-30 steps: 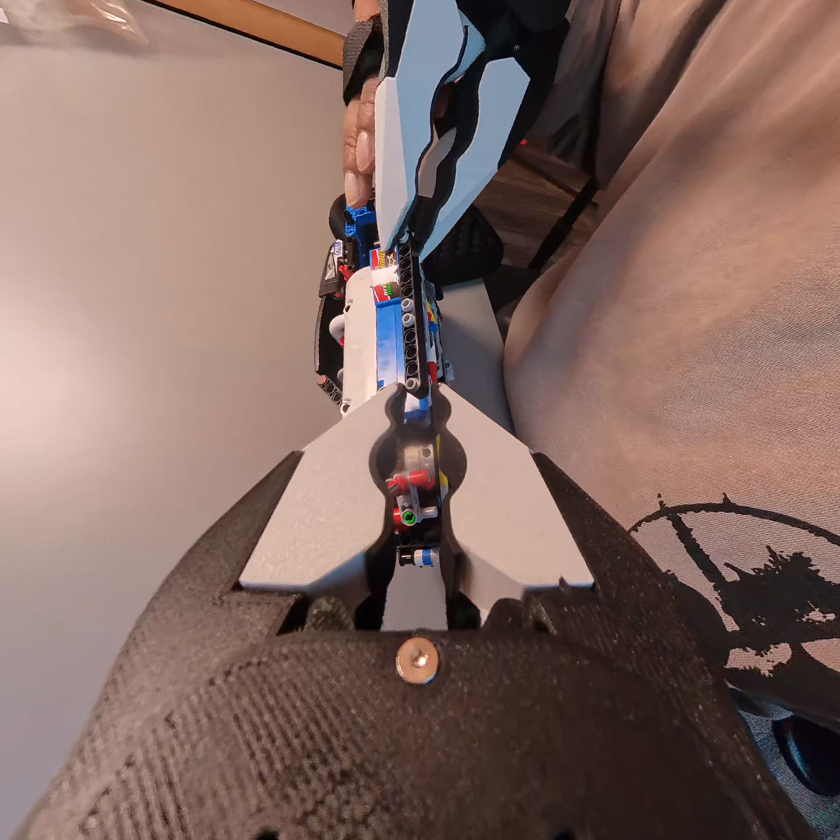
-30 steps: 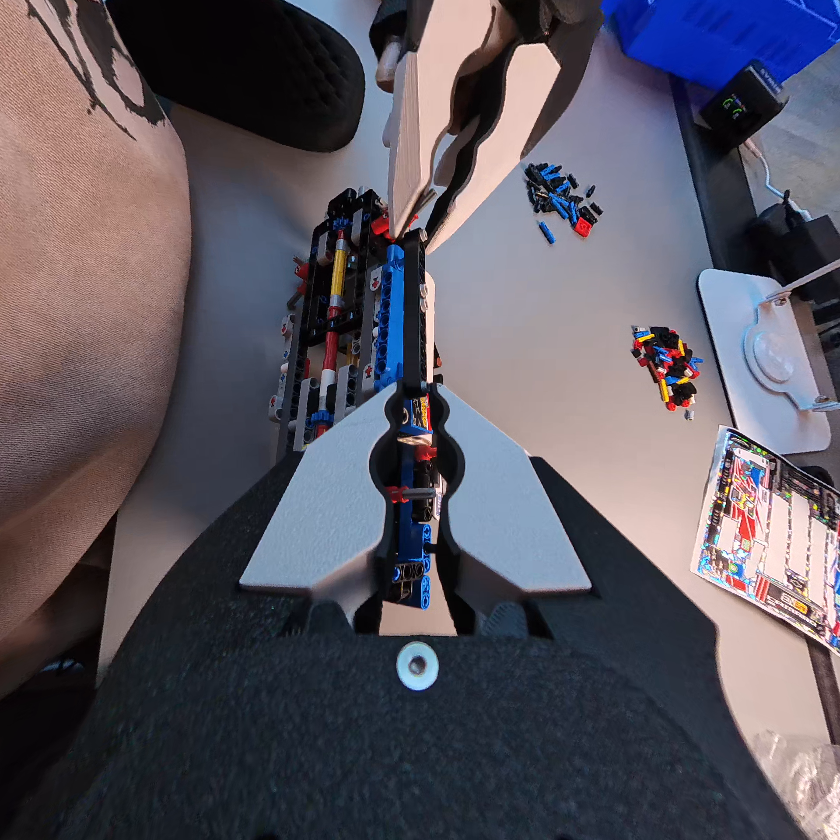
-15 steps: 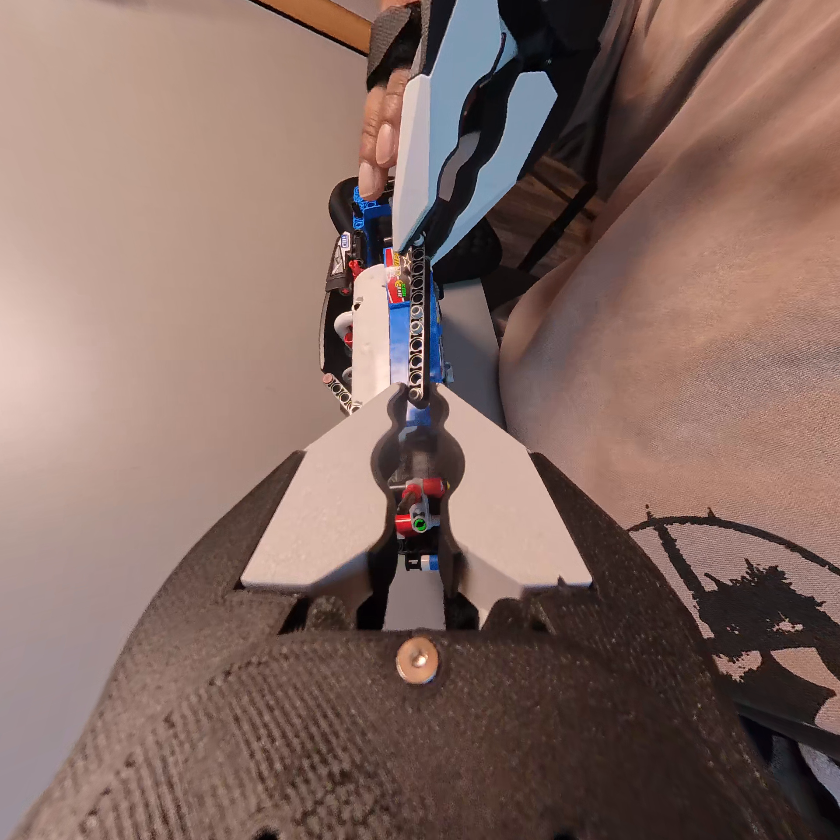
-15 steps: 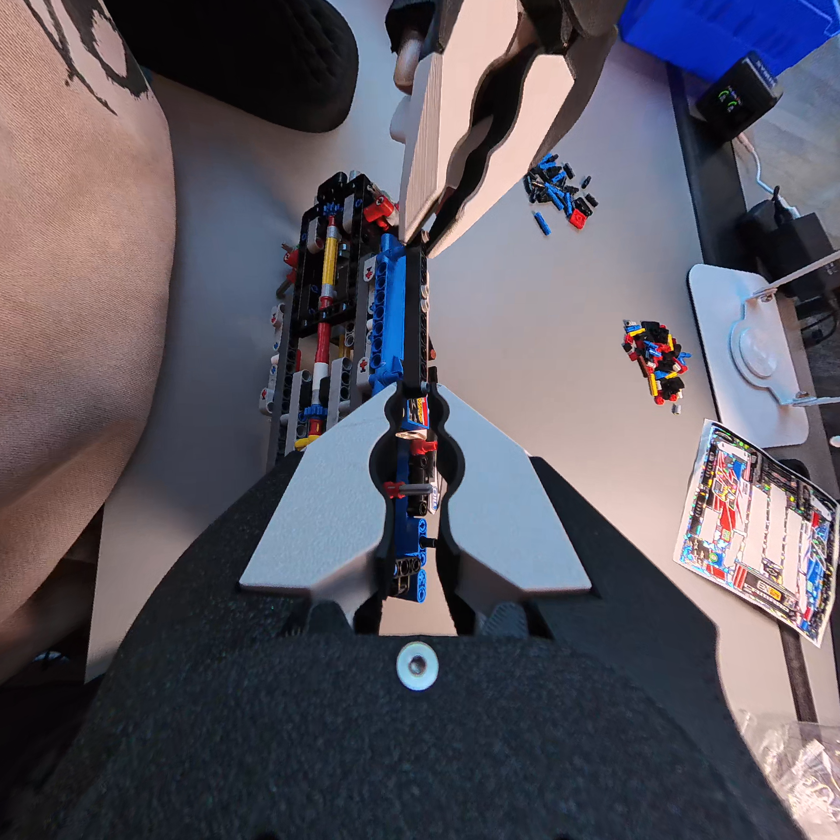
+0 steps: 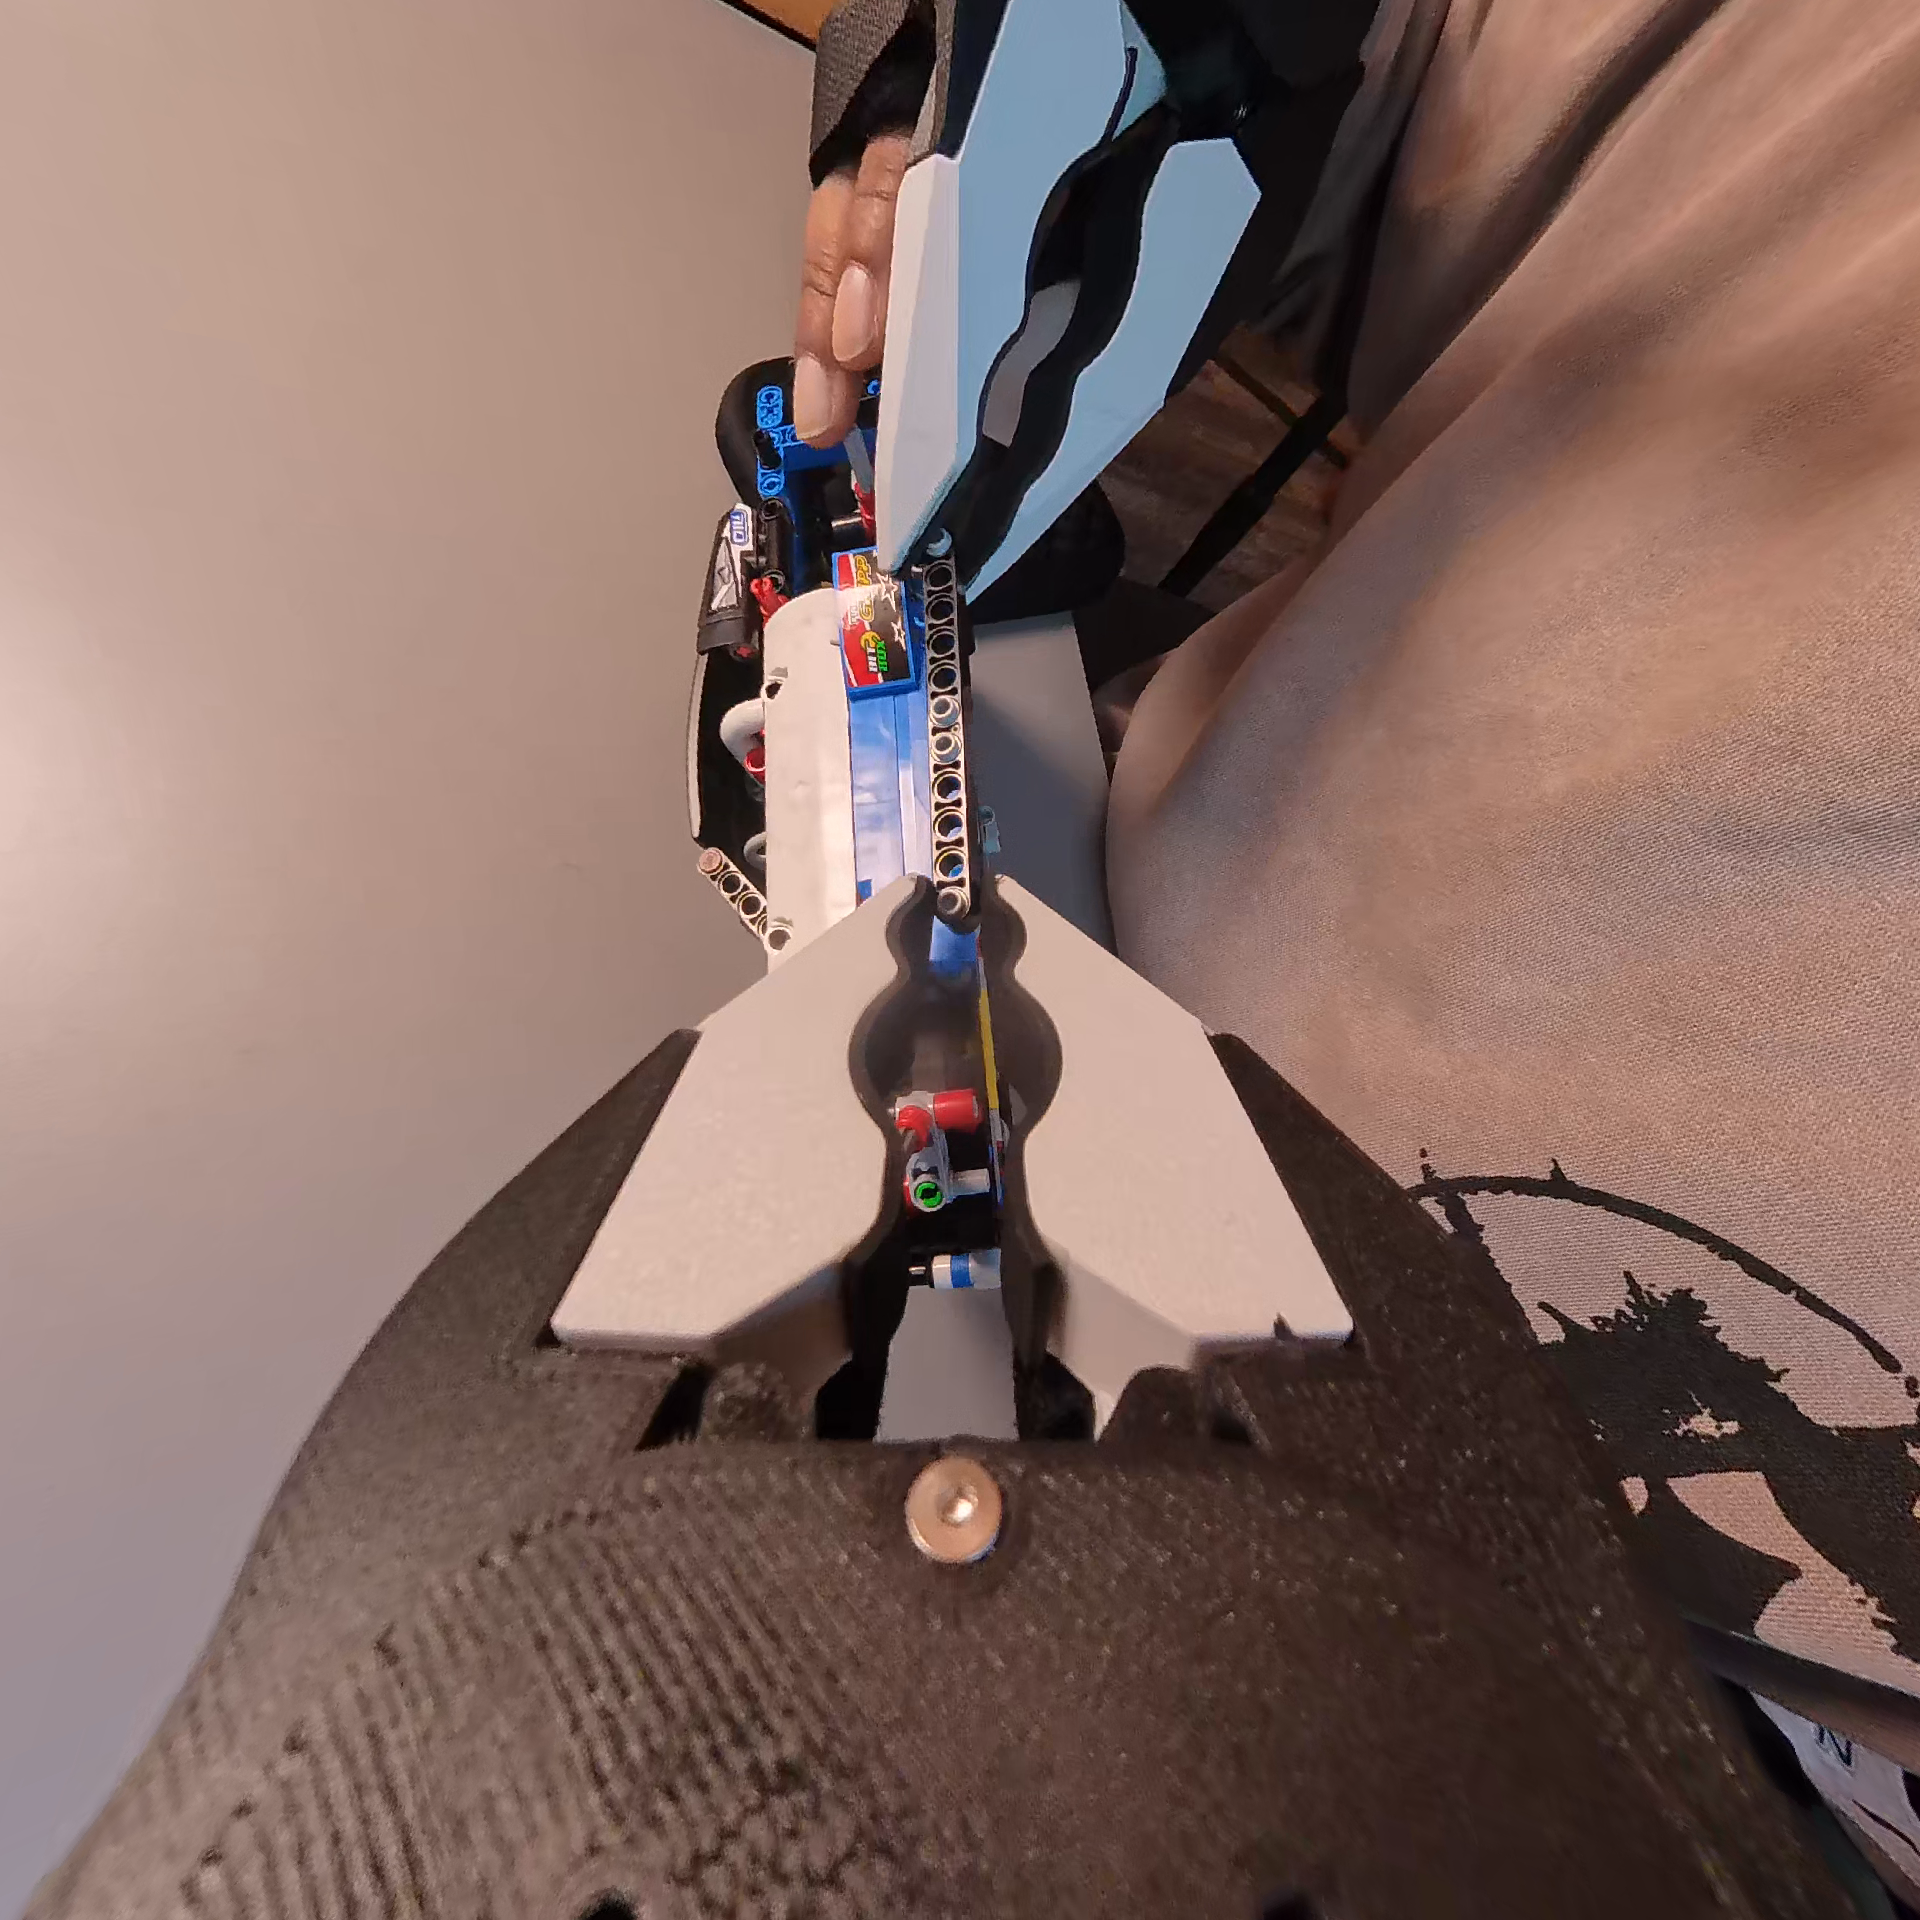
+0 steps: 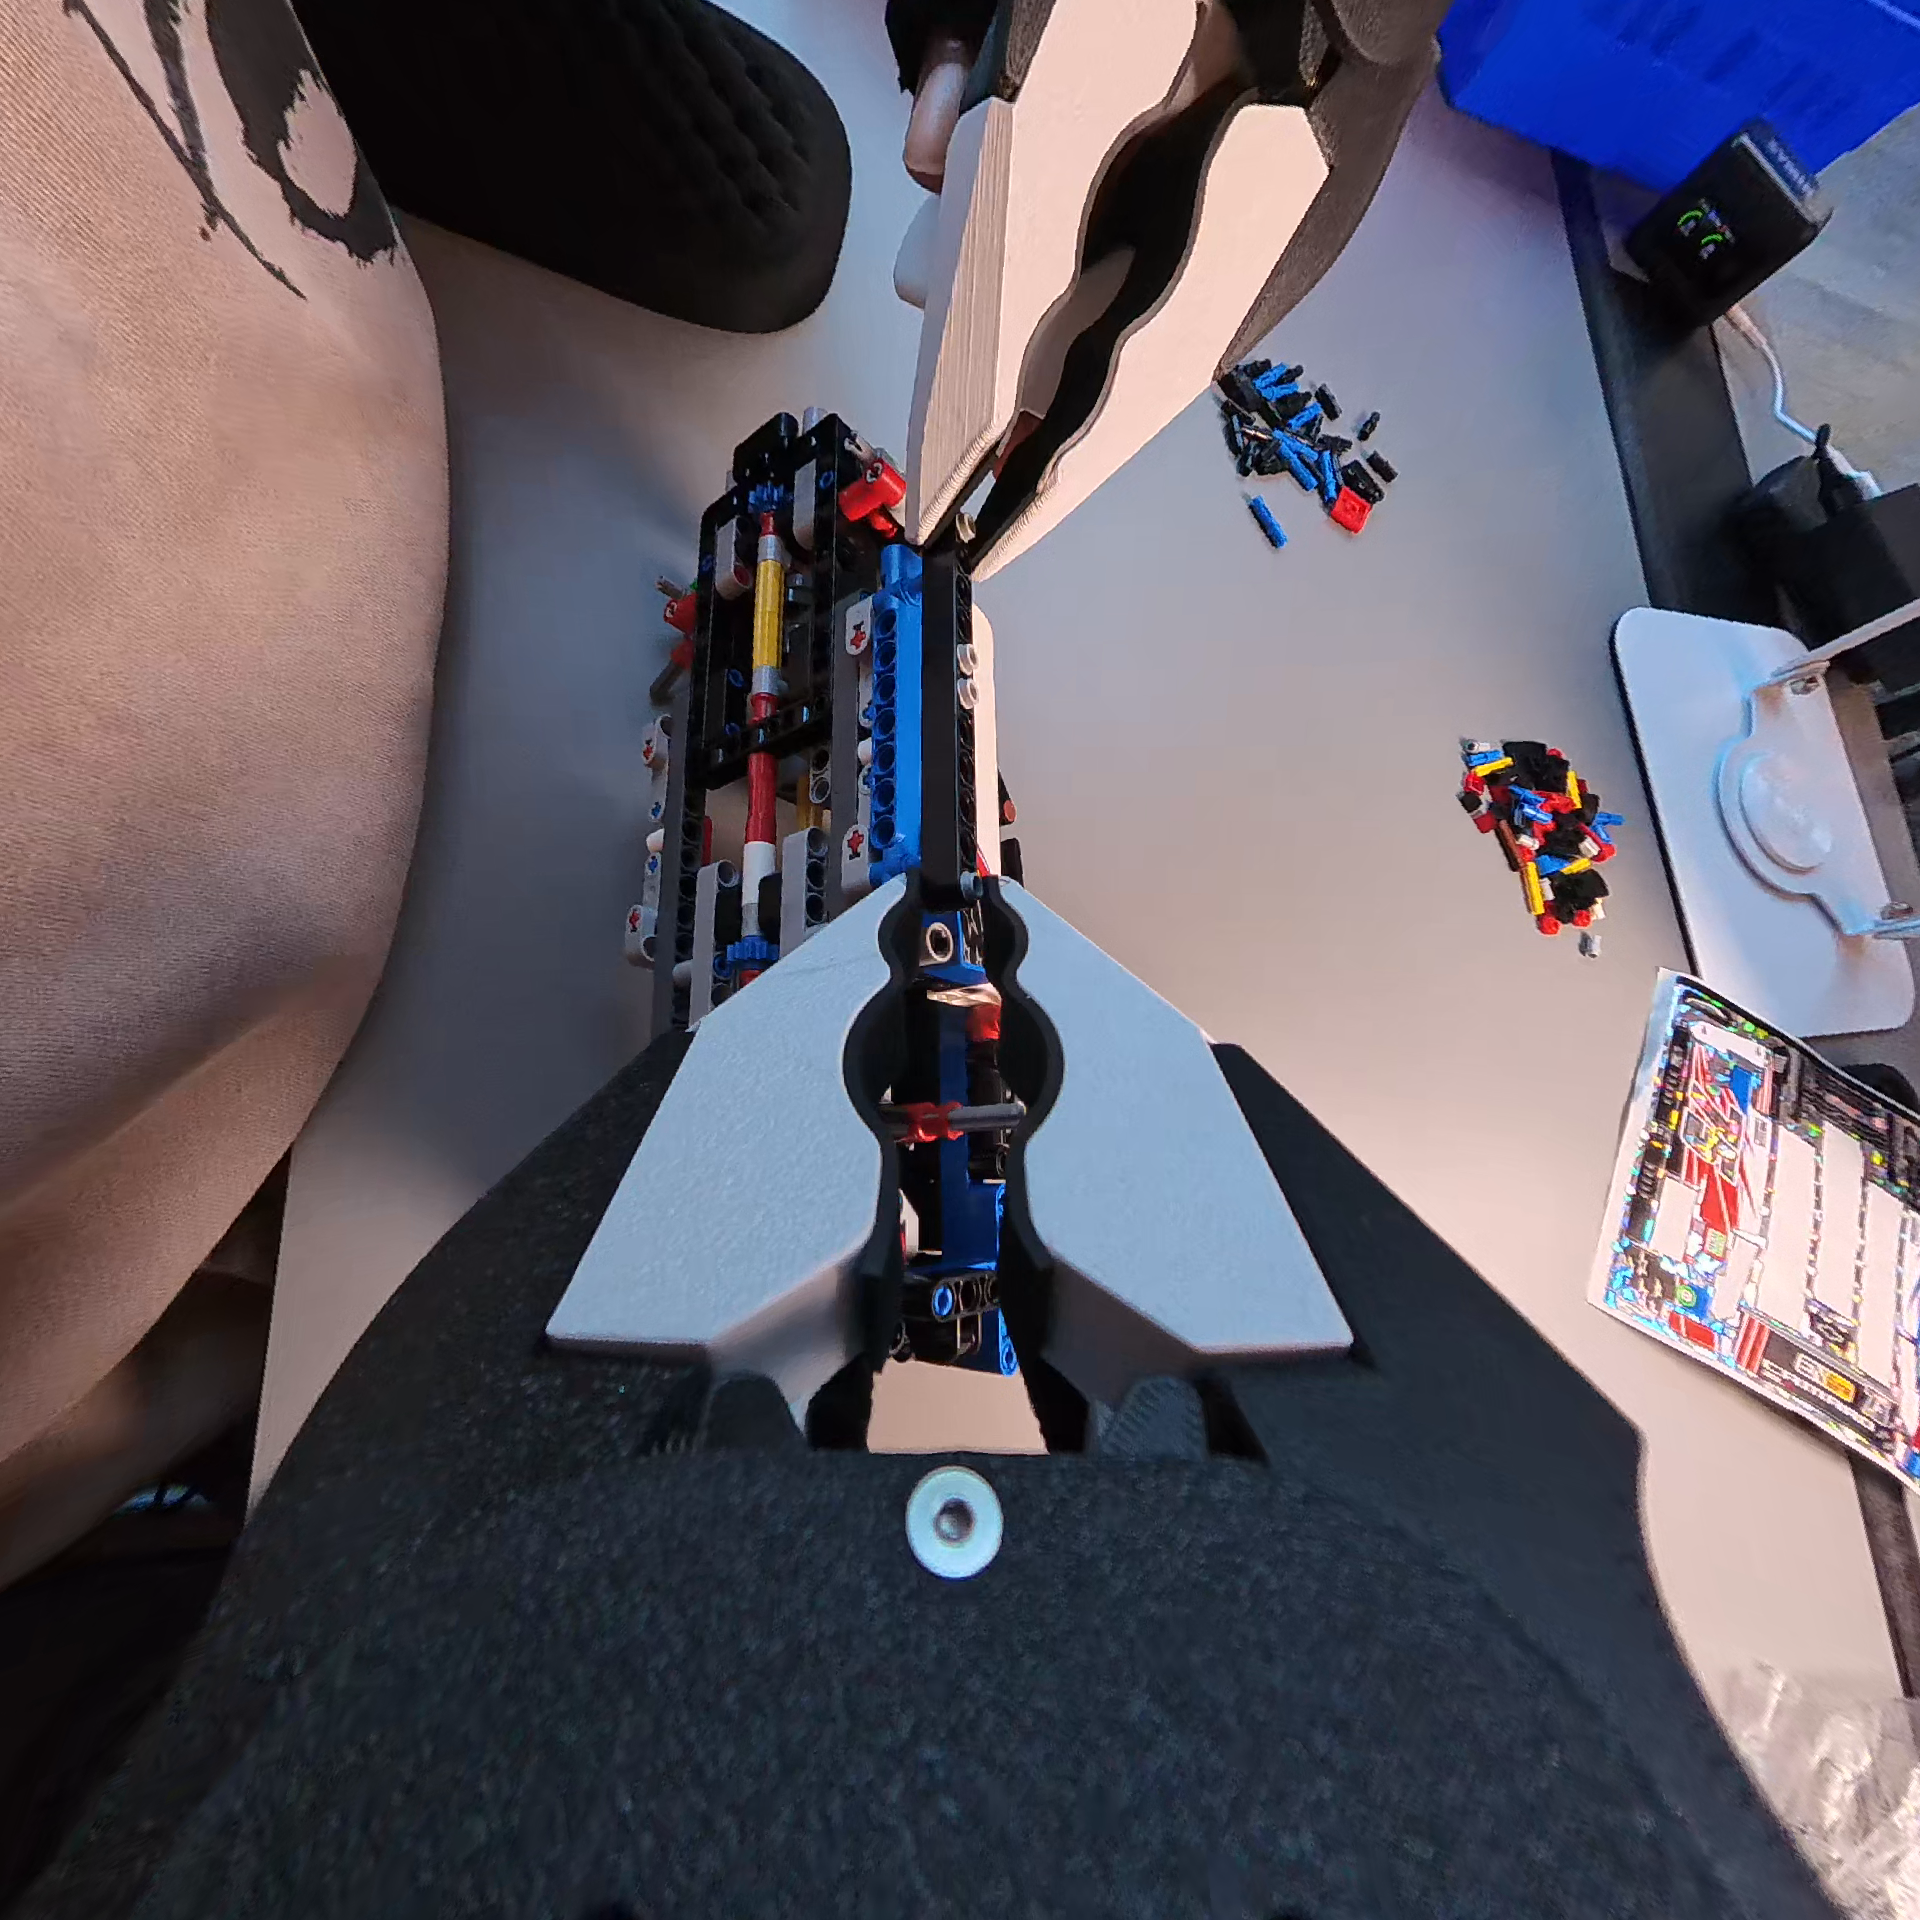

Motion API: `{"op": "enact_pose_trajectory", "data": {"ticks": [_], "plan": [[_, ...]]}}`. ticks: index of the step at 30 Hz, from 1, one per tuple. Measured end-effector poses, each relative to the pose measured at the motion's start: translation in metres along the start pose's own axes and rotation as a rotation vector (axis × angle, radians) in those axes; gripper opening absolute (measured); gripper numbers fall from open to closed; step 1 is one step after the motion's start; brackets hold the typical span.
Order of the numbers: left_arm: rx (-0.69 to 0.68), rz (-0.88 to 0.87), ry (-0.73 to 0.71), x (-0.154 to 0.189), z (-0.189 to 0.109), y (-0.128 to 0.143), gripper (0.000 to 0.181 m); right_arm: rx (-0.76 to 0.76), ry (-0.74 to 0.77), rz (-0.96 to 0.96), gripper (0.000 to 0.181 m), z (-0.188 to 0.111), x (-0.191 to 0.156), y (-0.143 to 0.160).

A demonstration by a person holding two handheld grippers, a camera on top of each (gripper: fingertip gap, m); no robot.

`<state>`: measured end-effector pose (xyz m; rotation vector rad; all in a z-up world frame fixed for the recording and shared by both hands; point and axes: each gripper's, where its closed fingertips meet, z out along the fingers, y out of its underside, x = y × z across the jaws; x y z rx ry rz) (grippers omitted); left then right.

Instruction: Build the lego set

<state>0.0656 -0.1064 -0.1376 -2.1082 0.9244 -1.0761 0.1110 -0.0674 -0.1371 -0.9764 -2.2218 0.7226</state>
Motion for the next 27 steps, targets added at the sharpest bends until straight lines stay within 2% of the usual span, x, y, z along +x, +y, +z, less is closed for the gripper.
{"op": "enact_pose_trajectory", "data": {"ticks": [1,14,27], "plan": [[-0.006,0.000,-0.005,-0.0003,0.0000,0.0006,0.006,0.001,-0.003,-0.001,0.007,0.0002,-0.0004,-0.0004],[-0.068,-0.068,-0.018,-0.0009,0.0007,0.0026,0.005,0.038,-0.029,0.022,0.010,-0.0055,-0.0015,-0.0067],[-0.080,-0.193,0.069,0.0053,0.0021,0.0052,0.005,0.050,-0.117,0.127,0.003,-0.0045,-0.0013,-0.0048]]}}
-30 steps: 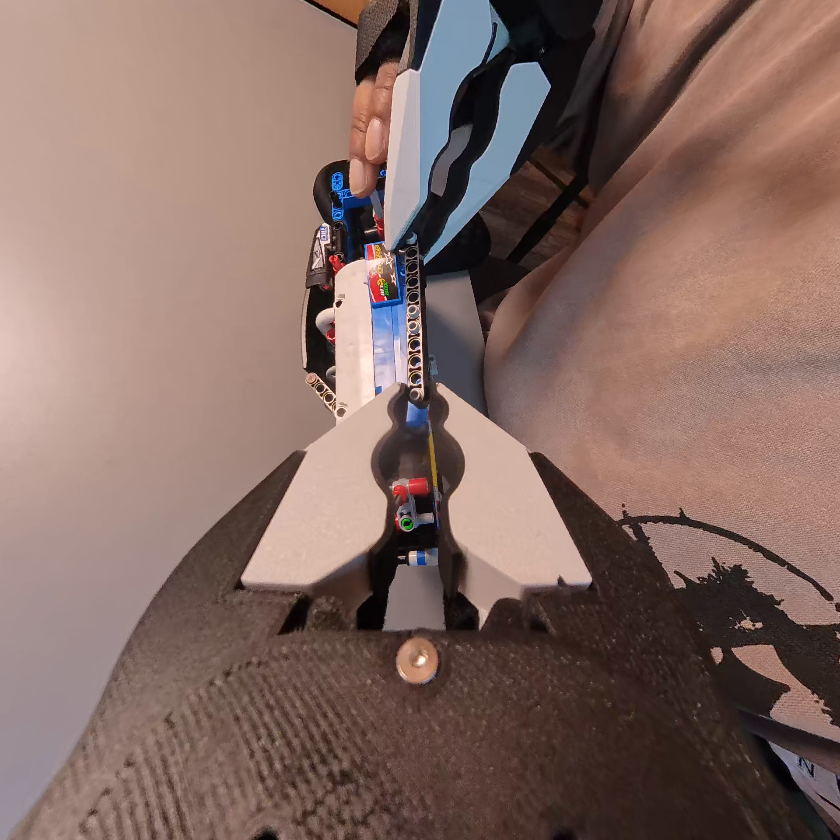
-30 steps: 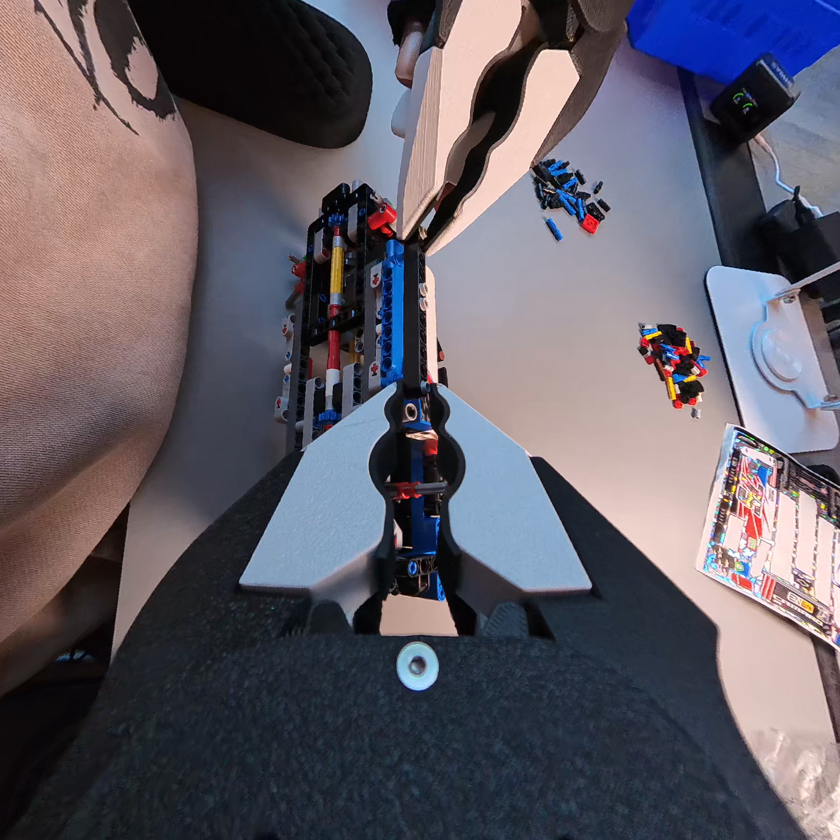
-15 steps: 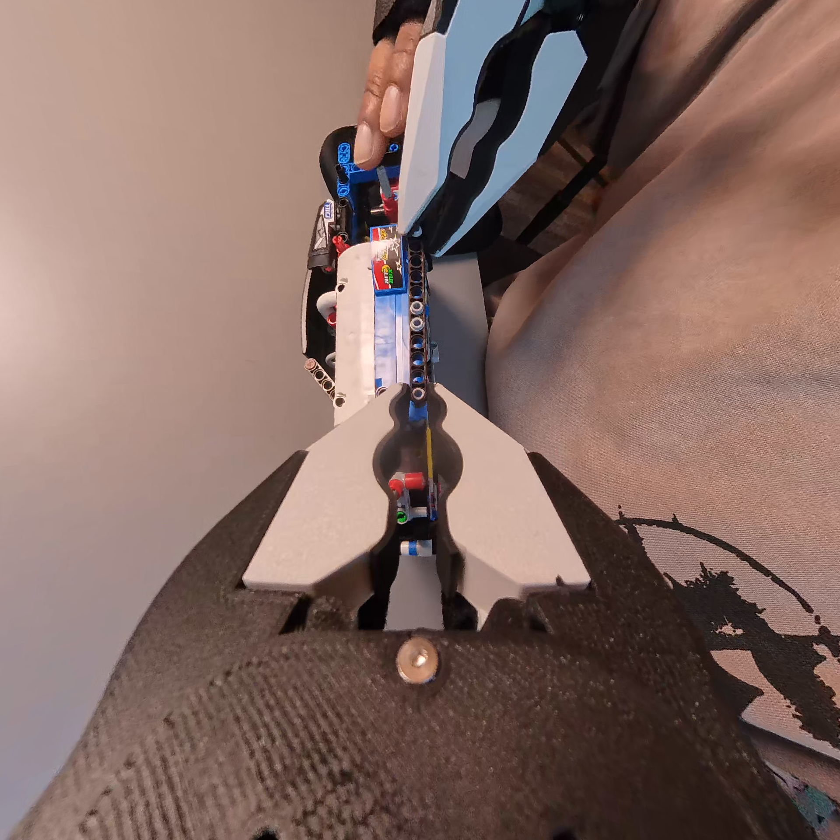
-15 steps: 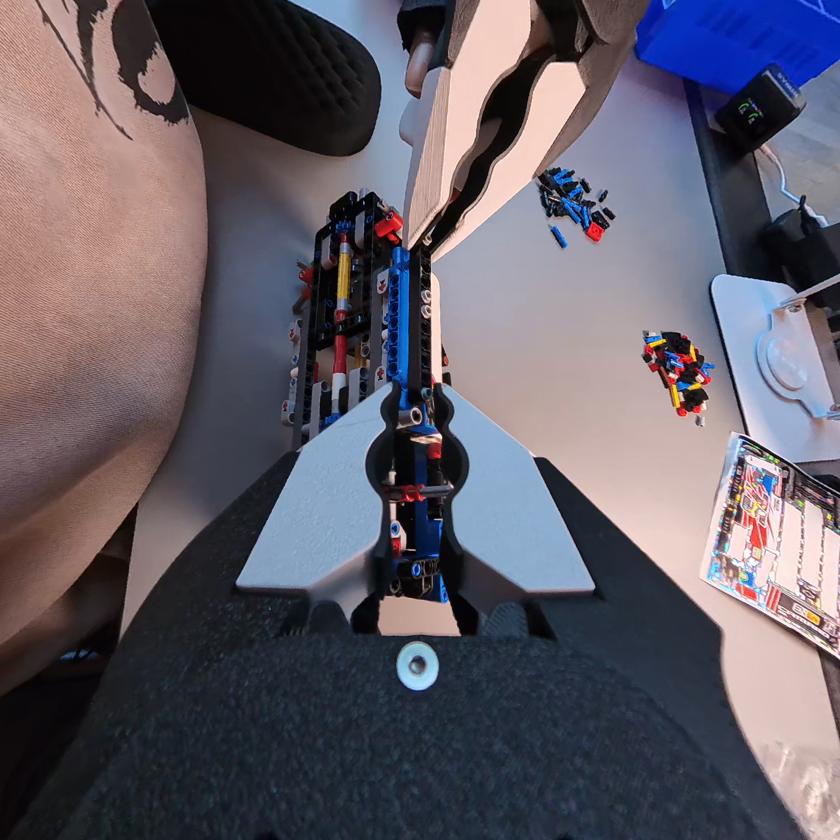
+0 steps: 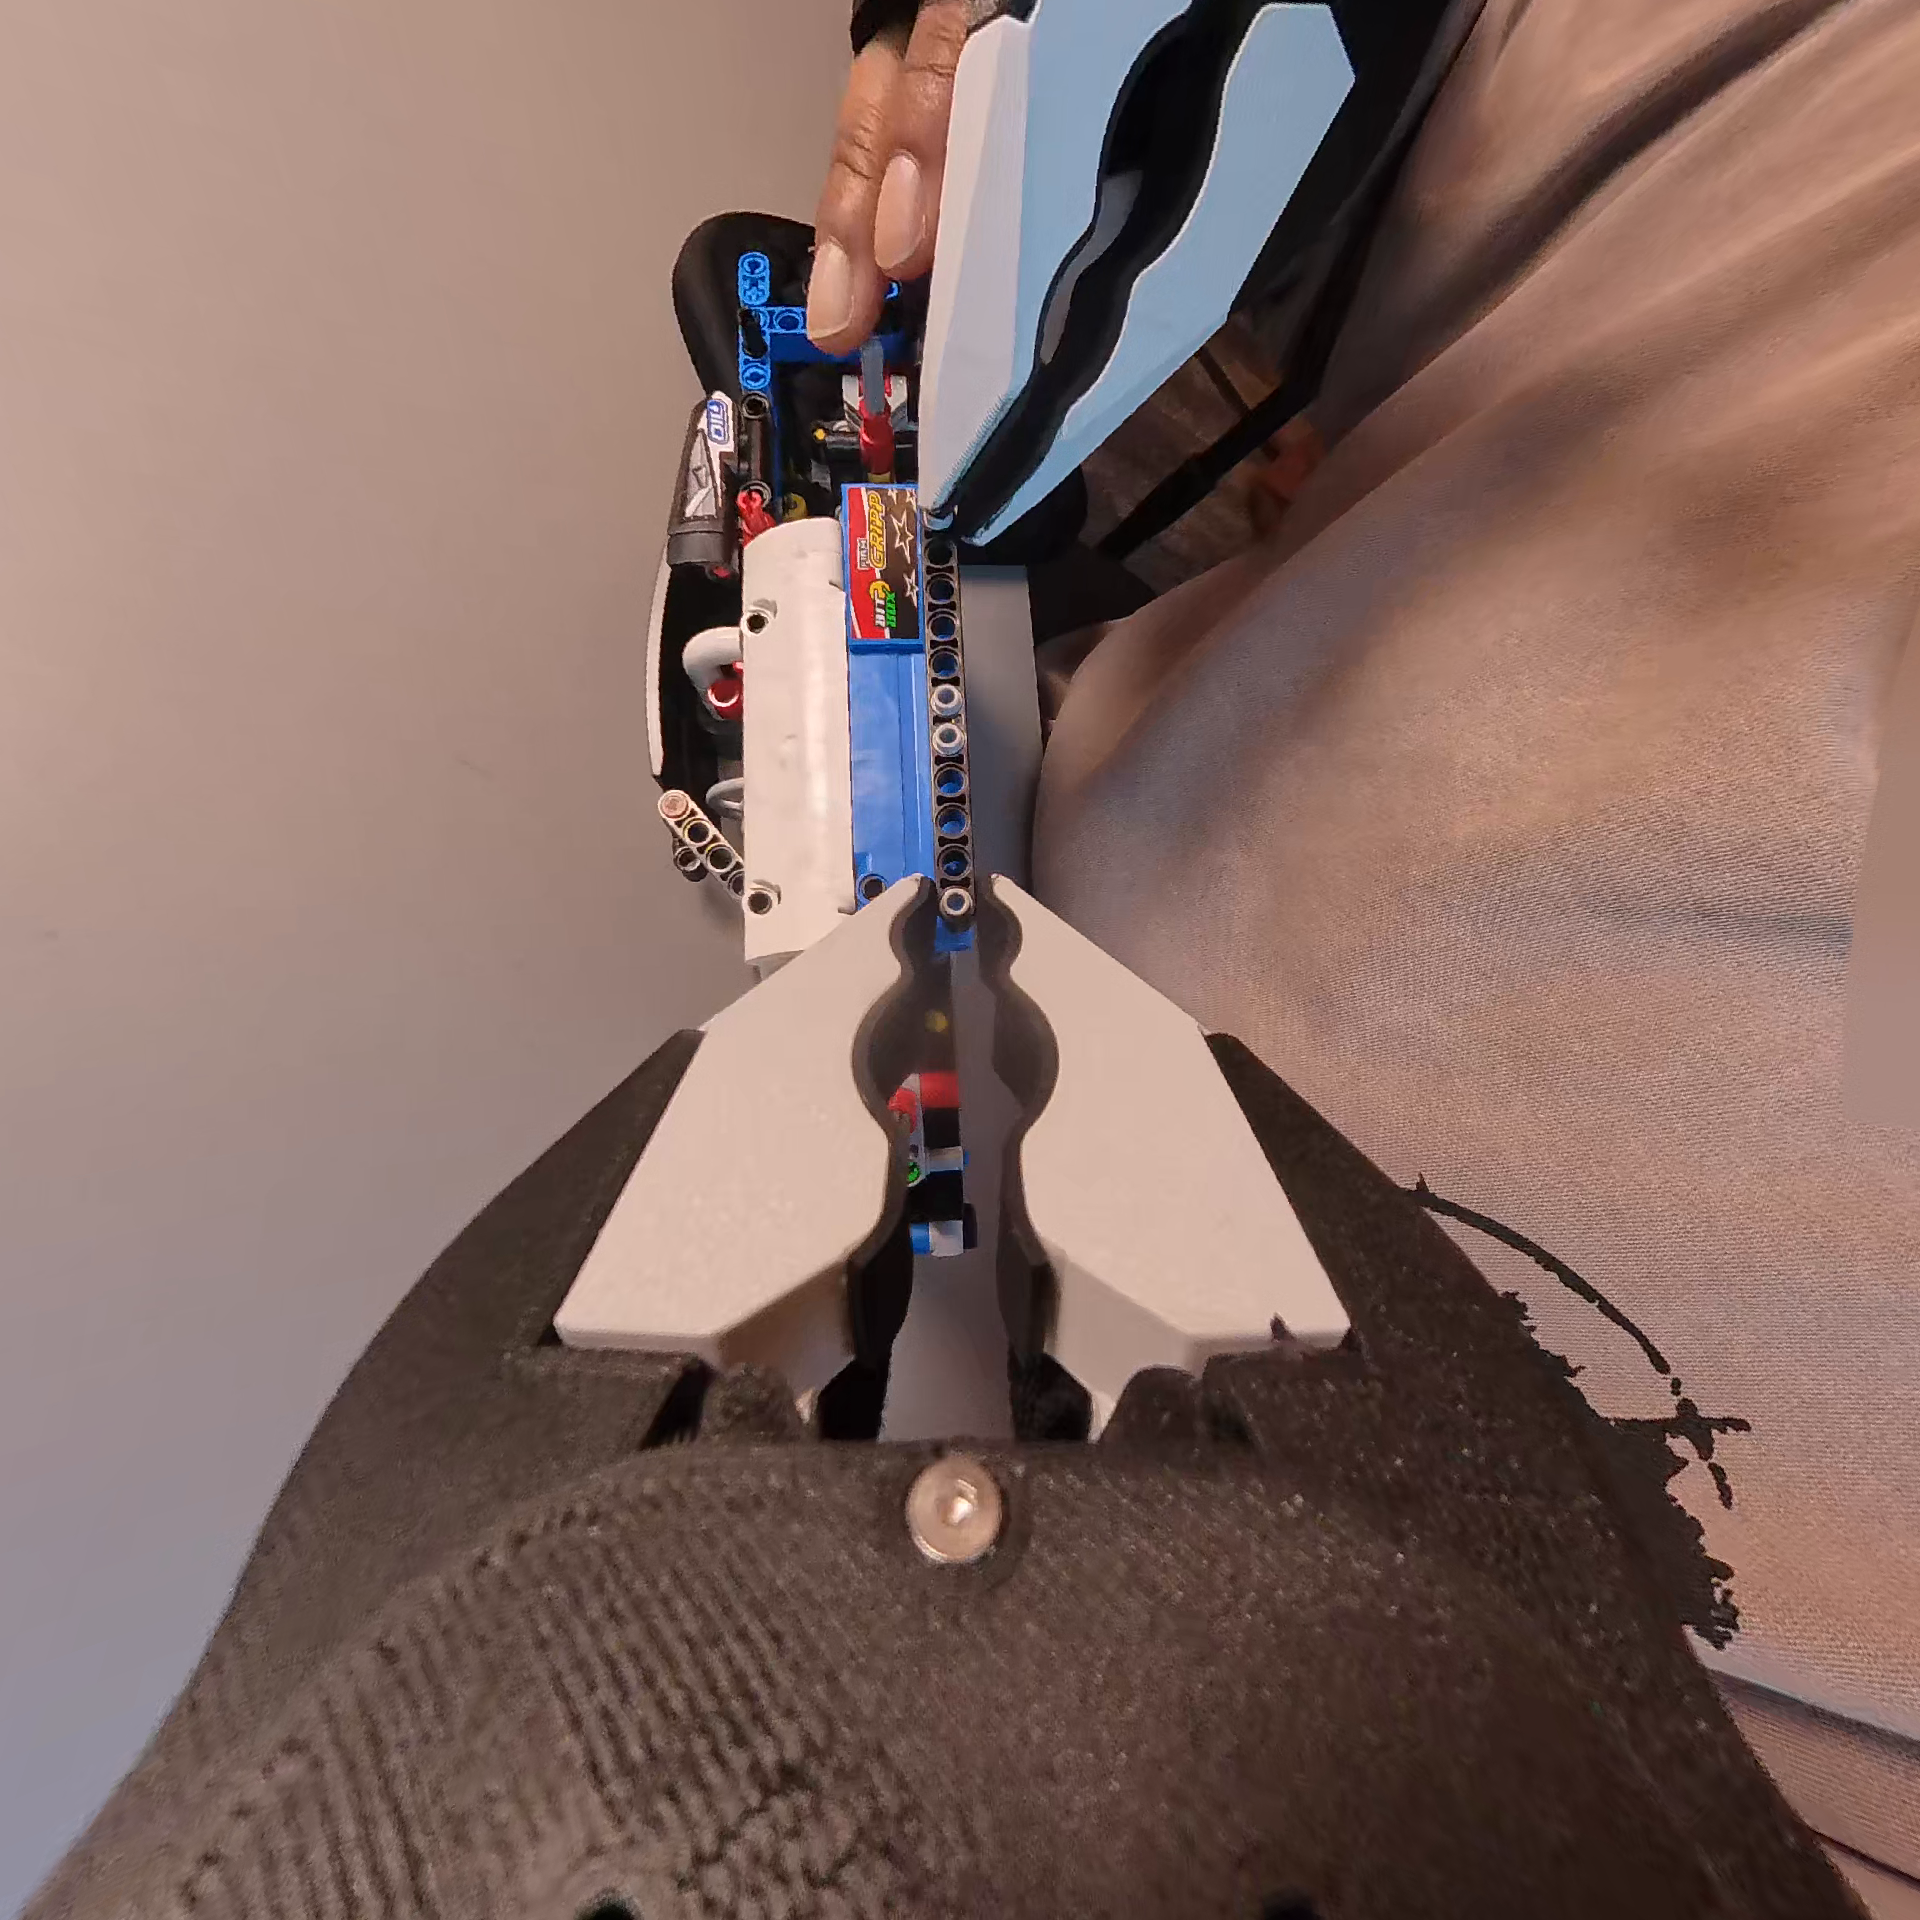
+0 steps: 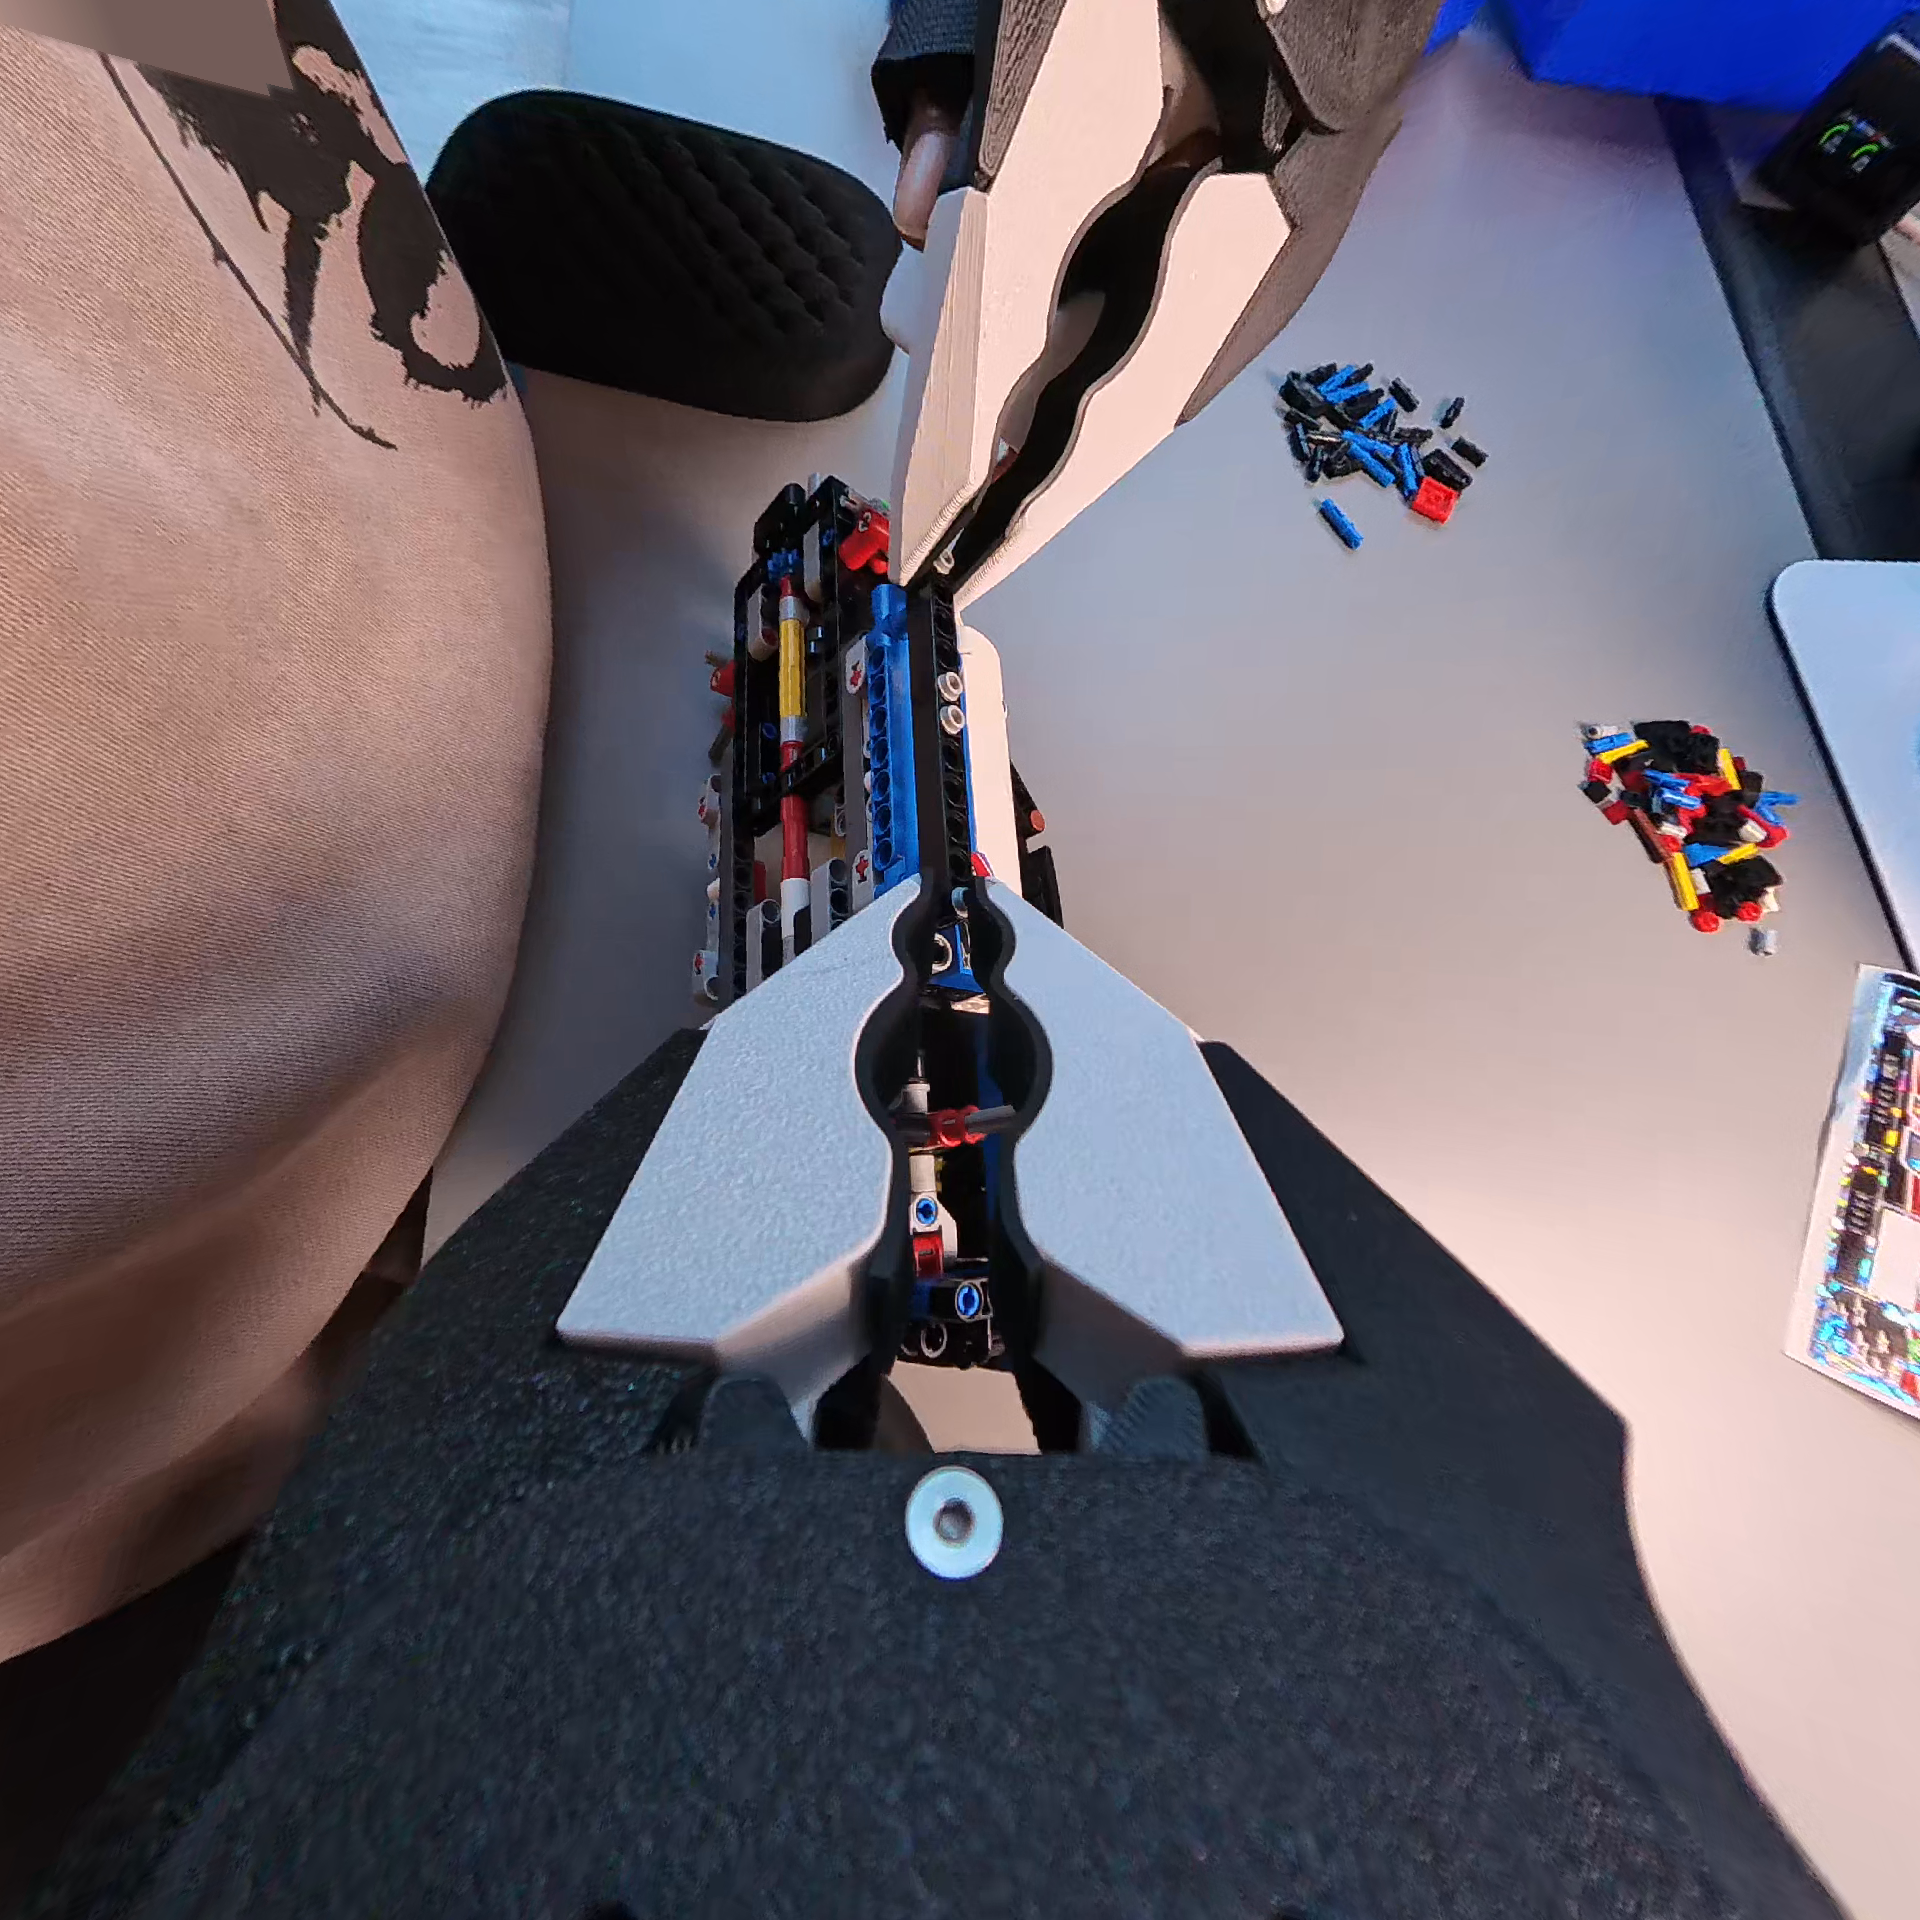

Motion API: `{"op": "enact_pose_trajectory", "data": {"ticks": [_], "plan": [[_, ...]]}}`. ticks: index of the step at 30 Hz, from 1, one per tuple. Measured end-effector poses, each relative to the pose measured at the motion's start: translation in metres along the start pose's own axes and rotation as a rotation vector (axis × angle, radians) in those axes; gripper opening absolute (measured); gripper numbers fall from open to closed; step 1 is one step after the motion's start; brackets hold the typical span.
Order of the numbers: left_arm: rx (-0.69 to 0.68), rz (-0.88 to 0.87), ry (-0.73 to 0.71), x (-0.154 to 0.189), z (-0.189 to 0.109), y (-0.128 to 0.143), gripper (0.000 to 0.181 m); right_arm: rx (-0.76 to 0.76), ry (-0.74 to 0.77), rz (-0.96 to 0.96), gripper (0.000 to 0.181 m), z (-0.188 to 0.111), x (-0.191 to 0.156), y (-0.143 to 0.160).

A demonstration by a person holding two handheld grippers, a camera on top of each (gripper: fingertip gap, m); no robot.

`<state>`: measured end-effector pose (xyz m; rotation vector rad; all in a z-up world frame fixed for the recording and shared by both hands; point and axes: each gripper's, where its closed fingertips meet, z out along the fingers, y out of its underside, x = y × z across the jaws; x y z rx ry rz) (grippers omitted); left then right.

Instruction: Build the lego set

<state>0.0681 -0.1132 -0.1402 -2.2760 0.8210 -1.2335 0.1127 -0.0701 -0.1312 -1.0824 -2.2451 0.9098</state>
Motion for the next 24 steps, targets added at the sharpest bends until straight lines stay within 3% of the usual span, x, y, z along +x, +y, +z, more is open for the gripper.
{"op": "enact_pose_trajectory", "data": {"ticks": [9,15,24], "plan": [[-0.004,-0.016,0.027,0.004,0.002,0.002,0.005,-0.025,-0.012,-0.072,0.009,0.000,-0.006,0.000],[-0.007,-0.013,0.035,0.005,0.003,0.003,0.005,-0.041,0.072,-0.201,0.024,0.003,-0.006,-0.004],[-0.017,-0.018,0.042,0.006,0.004,0.003,0.005,-0.148,0.164,-0.443,0.025,0.011,-0.010,0.009]]}}
